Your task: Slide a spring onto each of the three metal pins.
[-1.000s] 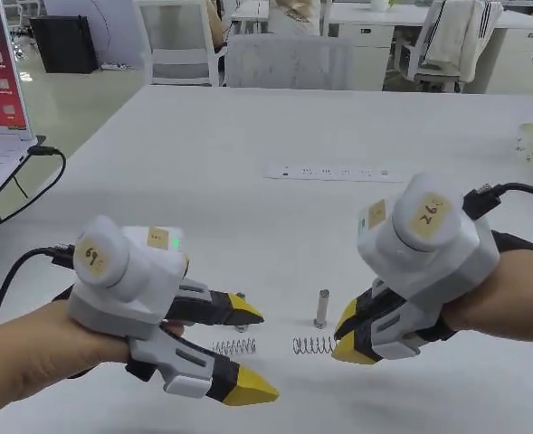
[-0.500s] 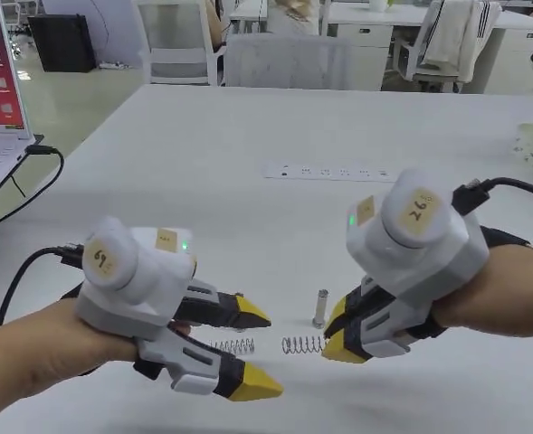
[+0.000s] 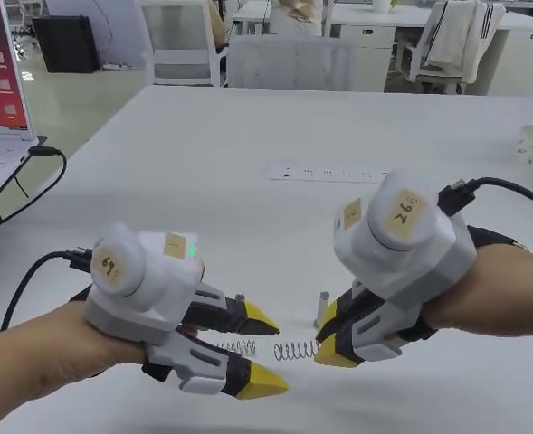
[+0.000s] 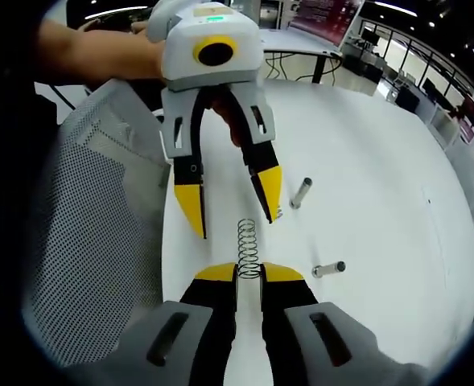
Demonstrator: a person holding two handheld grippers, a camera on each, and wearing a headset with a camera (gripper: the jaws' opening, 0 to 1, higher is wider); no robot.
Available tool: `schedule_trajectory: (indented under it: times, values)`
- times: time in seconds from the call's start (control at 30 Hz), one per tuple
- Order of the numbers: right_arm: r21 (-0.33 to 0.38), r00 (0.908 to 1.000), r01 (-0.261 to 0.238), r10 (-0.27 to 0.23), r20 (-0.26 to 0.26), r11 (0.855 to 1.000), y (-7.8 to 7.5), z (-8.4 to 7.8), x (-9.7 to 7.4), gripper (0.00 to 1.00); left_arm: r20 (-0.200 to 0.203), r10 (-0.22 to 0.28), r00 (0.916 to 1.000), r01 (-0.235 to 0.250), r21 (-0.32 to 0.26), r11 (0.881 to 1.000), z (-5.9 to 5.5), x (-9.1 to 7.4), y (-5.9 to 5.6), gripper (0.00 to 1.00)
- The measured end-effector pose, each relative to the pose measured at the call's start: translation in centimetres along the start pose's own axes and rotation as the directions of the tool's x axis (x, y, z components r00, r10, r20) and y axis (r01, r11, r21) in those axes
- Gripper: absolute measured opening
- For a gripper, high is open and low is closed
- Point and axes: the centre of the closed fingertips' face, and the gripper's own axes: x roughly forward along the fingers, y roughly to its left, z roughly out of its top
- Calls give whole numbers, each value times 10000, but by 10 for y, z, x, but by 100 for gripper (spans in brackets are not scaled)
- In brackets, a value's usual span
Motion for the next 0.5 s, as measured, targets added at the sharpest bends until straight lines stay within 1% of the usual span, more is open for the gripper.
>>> schedule_trajectory:
  times: [0.1,0.27,0.5]
  values:
    - [-47,10000,-37,36,-35,10000,1,0,1,8,-25,-10,10000,11,27,10000,-1,1,0,27]
    - [-94,9999,-107,106,-76,9999,3,0,1,8,-111,-65,9999,68,245,9997,-2,3,-1,23]
    - [-158,9998,-163,161,-115,9997,5,1,2,8,-114,-86,9999,90,352,9993,-2,5,-3,17]
